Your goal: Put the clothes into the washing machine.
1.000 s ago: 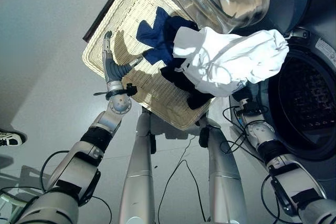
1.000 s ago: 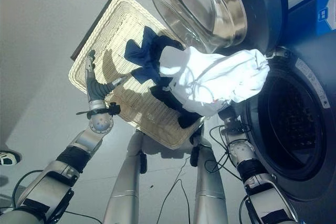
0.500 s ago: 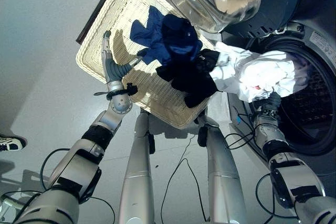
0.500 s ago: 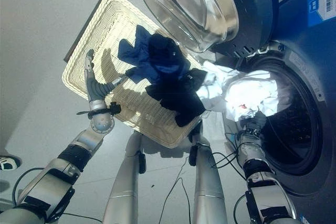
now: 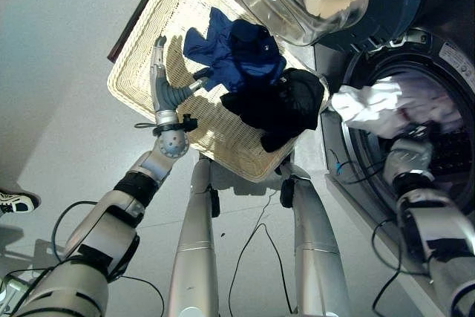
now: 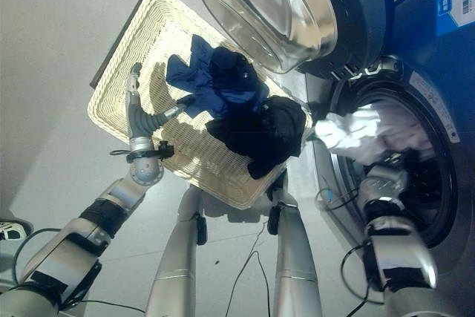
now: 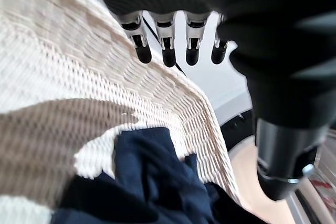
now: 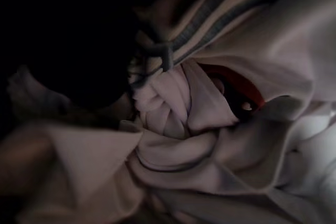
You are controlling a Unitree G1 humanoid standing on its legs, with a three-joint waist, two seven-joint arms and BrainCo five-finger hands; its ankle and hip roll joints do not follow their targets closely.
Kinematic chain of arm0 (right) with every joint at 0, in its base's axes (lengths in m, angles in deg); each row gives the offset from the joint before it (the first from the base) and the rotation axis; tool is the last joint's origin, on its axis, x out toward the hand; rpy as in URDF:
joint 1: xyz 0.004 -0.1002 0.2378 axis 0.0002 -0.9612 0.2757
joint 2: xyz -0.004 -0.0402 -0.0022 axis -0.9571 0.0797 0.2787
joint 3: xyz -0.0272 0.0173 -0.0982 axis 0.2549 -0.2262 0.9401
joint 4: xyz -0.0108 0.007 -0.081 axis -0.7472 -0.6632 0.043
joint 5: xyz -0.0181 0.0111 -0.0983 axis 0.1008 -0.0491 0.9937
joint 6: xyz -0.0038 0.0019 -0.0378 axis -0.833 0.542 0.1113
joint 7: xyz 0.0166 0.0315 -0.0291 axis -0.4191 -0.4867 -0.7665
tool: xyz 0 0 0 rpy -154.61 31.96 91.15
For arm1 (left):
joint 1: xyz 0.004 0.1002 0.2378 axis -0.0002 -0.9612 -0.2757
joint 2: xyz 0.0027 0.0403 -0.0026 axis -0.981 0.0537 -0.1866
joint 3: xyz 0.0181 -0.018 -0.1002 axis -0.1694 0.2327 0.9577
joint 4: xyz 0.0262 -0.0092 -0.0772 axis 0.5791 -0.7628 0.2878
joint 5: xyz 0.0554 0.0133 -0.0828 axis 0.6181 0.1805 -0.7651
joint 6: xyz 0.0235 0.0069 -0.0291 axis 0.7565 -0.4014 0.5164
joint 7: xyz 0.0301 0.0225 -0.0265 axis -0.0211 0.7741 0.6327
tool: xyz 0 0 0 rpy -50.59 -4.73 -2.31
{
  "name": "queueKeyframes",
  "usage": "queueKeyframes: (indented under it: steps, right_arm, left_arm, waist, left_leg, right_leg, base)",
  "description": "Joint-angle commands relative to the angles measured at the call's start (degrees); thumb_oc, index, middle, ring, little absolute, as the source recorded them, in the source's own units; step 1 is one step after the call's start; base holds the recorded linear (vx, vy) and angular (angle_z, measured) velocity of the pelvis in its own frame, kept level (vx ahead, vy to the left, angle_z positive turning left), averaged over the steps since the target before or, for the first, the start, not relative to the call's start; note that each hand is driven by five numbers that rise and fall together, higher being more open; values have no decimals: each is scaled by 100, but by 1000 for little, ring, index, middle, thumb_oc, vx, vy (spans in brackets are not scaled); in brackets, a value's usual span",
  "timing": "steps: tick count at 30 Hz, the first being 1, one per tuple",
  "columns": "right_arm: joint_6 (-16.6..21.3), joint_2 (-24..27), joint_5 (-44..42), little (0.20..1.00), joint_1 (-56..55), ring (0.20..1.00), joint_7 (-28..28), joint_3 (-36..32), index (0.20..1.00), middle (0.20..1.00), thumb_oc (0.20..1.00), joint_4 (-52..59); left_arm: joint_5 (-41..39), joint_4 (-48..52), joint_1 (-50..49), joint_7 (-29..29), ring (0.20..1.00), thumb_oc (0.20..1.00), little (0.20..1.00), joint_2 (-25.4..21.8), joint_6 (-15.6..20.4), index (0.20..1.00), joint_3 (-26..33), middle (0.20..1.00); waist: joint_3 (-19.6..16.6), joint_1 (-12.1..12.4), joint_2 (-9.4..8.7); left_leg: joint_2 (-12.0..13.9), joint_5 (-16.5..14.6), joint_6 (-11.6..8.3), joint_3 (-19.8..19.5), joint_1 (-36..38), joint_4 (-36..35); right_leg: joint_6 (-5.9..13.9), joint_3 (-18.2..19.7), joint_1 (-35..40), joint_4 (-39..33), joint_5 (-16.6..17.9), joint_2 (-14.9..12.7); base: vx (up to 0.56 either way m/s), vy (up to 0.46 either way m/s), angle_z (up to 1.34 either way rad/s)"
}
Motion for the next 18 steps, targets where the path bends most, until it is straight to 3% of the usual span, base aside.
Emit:
queueKeyframes:
  steps: [1, 5, 7, 8, 9, 10, 13, 14, 16, 18]
  right_arm:
    - [1468, 1310, 1455, 200, -173, 200, -2176, -382, 200, 200, 200, 549]
    - [1425, 1888, 2102, 200, -289, 200, -3107, -576, 200, 200, 200, 721]
    - [1365, 1997, 2090, 200, -310, 200, -3175, -641, 200, 200, 200, 668]
    - [1107, 2152, 1929, 391, -392, 391, -2974, -733, 391, 391, 391, 433]
    - [1050, 2169, 1808, 526, -412, 526, -2921, -713, 526, 526, 526, 380]
    - [876, 2182, 1516, 1000, -423, 1000, -2646, -702, 1000, 1000, 1000, 271]
    - [563, 2192, 1397, 1000, -432, 1000, -2335, -687, 1000, 1000, 1000, 119]
    - [-35, 2144, 1470, 1000, -346, 1000, -2207, -434, 1000, 1000, 1000, -207]
    - [-611, 2116, 1896, 1000, -219, 1000, -2122, -69, 1000, 1000, 1000, -500]
    - [-1164, 2048, 1780, 1000, -94, 1000, -1819, 262, 1000, 1000, 1000, -766]
  left_arm:
    - [105, 480, -157, 211, 1000, 1000, 1000, -267, 61, 1000, 125, 1000]
    - [65, 616, -275, 209, 1000, 1000, 1000, -498, 19, 1000, 132, 1000]
    - [44, 582, -240, 166, 1000, 1000, 1000, -536, 32, 1000, 140, 1000]
    - [5, 482, -210, 61, 1000, 1000, 1000, -584, 97, 1000, 155, 1000]
    - [-6, 459, -215, 25, 1000, 1000, 1000, -581, 106, 1000, 154, 1000]
    - [-12, 414, -184, -26, 1000, 1000, 1000, -586, 127, 1000, 154, 1000]
    - [-27, 373, -143, -72, 1000, 1000, 1000, -597, 150, 1000, 126, 1000]
    - [-60, 316, 34, -423, 1000, 1000, 1000, -667, 264, 1000, 8, 1000]
    - [61, 362, 184, -734, 1000, 1000, 1000, -664, 370, 1000, -194, 1000]
    - [240, 398, 265, -899, 1000, 1000, 1000, -650, 421, 1000, -340, 1000]
  waist:
    - [-23, -187, -88]
    - [-23, -253, -175]
    - [-23, -266, -196]
    - [-23, -266, -212]
    - [-23, -253, -213]
    - [-23, -255, -217]
    - [-23, -252, -220]
    - [-23, -238, -204]
    - [-23, -184, -158]
    - [-23, -130, -110]
  left_leg:
    - [-369, -724, 39, -31, -129, 757]
    - [-373, -708, 46, -54, -106, 707]
    - [-384, -660, 53, -58, -137, 692]
    - [-393, -652, 57, -75, -121, 684]
    - [-391, -712, 56, -86, -70, 698]
    - [-393, -719, 59, -91, -72, 705]
    - [-393, -712, 57, -94, -71, 696]
    - [-448, -654, 90, -107, -127, 705]
    - [-504, -657, 118, -123, -145, 716]
    - [-536, -722, 123, -135, -91, 733]
  right_leg:
    - [713, -320, 514, -1738, 1608, 246]
    - [710, -304, 533, -1793, 1623, 263]
    - [699, -300, 500, -1815, 1668, 255]
    - [696, -286, 523, -1825, 1658, 249]
    - [704, -281, 572, -1814, 1608, 257]
    - [705, -281, 575, -1817, 1604, 254]
    - [707, -285, 579, -1823, 1609, 249]
    - [688, -308, 520, -1845, 1690, 218]
    - [694, -335, 505, -1854, 1704, 185]
    - [706, -360, 563, -1847, 1648, 169]
  base:
    - [-13, -68, -6]
    - [3, 0, -4]
    - [0, 4, -2]
    - [0, 0, 0]
    - [50, -7, -2]
    - [0, 0, 0]
    - [4, -1, 2]
    - [23, -5, 4]
    - [23, -1, 6]
    - [23, 5, 8]
